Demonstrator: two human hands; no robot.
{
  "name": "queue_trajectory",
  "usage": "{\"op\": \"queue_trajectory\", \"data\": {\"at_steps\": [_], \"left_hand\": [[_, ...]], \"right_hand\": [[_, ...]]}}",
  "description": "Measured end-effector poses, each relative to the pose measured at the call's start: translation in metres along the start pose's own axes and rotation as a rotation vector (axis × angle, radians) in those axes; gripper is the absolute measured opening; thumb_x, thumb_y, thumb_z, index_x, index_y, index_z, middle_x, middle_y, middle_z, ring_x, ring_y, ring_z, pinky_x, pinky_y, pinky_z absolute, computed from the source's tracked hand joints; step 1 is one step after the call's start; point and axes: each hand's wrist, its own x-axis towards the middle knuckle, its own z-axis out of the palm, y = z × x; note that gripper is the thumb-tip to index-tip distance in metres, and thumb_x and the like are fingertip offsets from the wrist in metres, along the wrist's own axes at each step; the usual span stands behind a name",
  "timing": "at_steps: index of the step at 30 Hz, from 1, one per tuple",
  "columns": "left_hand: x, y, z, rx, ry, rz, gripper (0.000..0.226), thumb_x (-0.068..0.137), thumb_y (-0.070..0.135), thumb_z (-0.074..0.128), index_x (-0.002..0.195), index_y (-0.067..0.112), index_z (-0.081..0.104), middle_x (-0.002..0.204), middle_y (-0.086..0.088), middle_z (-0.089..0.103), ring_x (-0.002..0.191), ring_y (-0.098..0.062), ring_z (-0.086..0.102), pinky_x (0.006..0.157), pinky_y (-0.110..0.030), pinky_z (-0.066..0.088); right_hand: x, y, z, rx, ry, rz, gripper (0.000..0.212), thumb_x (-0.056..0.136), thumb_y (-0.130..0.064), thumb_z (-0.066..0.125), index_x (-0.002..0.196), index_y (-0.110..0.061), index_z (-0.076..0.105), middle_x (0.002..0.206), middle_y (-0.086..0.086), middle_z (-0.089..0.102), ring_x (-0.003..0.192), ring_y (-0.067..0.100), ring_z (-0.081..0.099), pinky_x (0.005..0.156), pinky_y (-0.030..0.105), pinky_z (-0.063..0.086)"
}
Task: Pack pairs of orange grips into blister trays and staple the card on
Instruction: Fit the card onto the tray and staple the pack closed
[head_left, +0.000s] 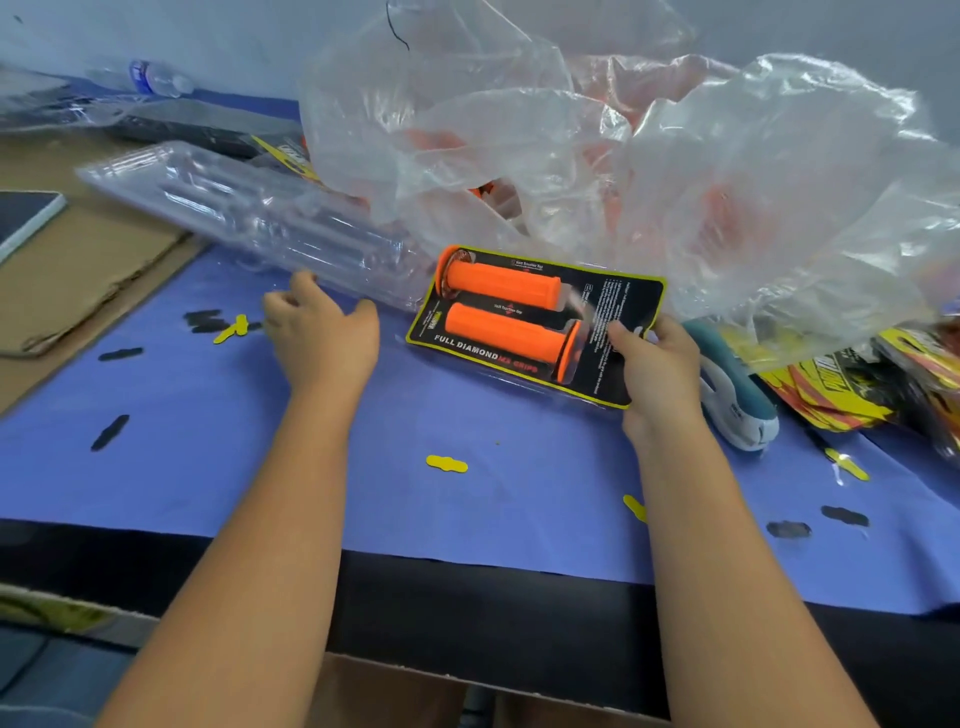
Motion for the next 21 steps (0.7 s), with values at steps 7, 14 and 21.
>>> {"op": "queue_trajectory", "data": {"at_steps": [7,14,21], "left_hand": [[-0.002,0.018,-0.014,-1.241,0.354,-0.391,0.043,0.091,0.022,0.053,0.132,0.019,0.041,0.120,-0.002,0.053,0.076,-0.021,0.057,0.069,-0.029,0.046],[-0.016,0.030,-0.026,-1.164,-0.316,0.268,0.063,0.099,0.047,0.019,0.089,0.017,0.073,0.079,0.003,0.073,0.075,-0.022,0.062,0.059,-0.023,0.042],[-0.053,0.034,0.012,0.247,-0.575,1.067,0.092,0.061,0.078,0.059,0.143,0.041,0.041,0.133,0.008,0.044,0.119,-0.015,0.037,0.107,-0.035,0.027]], "right_hand": [[0.001,-0.002,-0.001,-0.084,-0.057,0.015,0.020,0.088,0.000,0.061,0.092,-0.019,0.068,0.074,-0.006,0.071,0.059,0.007,0.067,0.051,0.024,0.054],[0.002,-0.009,-0.004,0.004,-0.140,0.146,0.010,0.091,-0.025,0.064,0.086,-0.018,0.070,0.067,-0.003,0.071,0.060,0.016,0.069,0.052,0.034,0.056],[0.006,-0.012,-0.010,0.152,-0.164,0.227,0.026,0.098,-0.022,0.050,0.082,-0.013,0.068,0.070,-0.002,0.072,0.066,0.014,0.069,0.051,0.019,0.052]]}}
